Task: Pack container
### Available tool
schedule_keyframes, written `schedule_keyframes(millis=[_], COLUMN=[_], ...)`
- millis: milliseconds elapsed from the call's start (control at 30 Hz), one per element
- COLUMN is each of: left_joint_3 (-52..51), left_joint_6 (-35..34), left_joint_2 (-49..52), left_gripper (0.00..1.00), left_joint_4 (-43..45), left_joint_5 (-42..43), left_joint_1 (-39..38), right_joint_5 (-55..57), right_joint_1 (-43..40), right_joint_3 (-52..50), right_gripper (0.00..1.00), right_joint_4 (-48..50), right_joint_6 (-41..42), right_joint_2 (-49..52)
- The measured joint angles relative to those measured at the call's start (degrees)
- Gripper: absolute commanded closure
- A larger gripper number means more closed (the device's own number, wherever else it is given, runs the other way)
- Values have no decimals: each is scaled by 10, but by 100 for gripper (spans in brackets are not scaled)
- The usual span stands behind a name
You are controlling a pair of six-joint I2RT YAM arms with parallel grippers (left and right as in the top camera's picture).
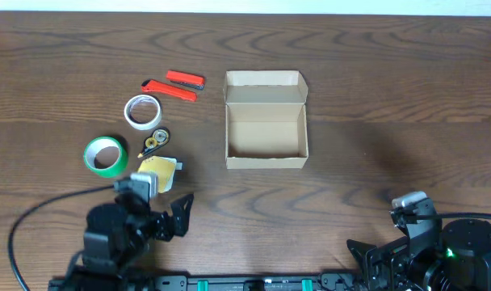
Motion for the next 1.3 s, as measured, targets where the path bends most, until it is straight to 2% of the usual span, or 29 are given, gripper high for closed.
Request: schedule_keyframes(millis=[267, 433, 600, 800, 967, 1133, 1300], left_joint_3=[145, 191, 195, 195, 195, 195, 195], left_joint_6=[0, 0, 0, -31, -59, -26, 23], left_joint_2=[224, 357, 441, 480, 483, 489, 521], left_gripper=[5, 5, 5, 5, 5, 5, 0], left_joint_4=[16, 102, 181, 167, 89, 66, 90], left_joint_5=[-108, -138, -138, -148, -168, -179, -182], left_joint_1=[0, 0, 0, 16, 106, 191, 208], right_joint_5=[0, 0, 0, 0, 0, 0, 0], right_joint_1=[0, 0, 0, 0, 0, 0, 0], right_joint_3=[-2, -2, -2, -2, -2, -2, -2], right_gripper=[1, 1, 1, 1, 1, 1, 1], right_joint_4=[0, 0, 0, 0, 0, 0, 0], right_joint_6=[0, 0, 0, 0, 0, 0, 0], right_joint_2=[0, 0, 0, 0, 0, 0, 0])
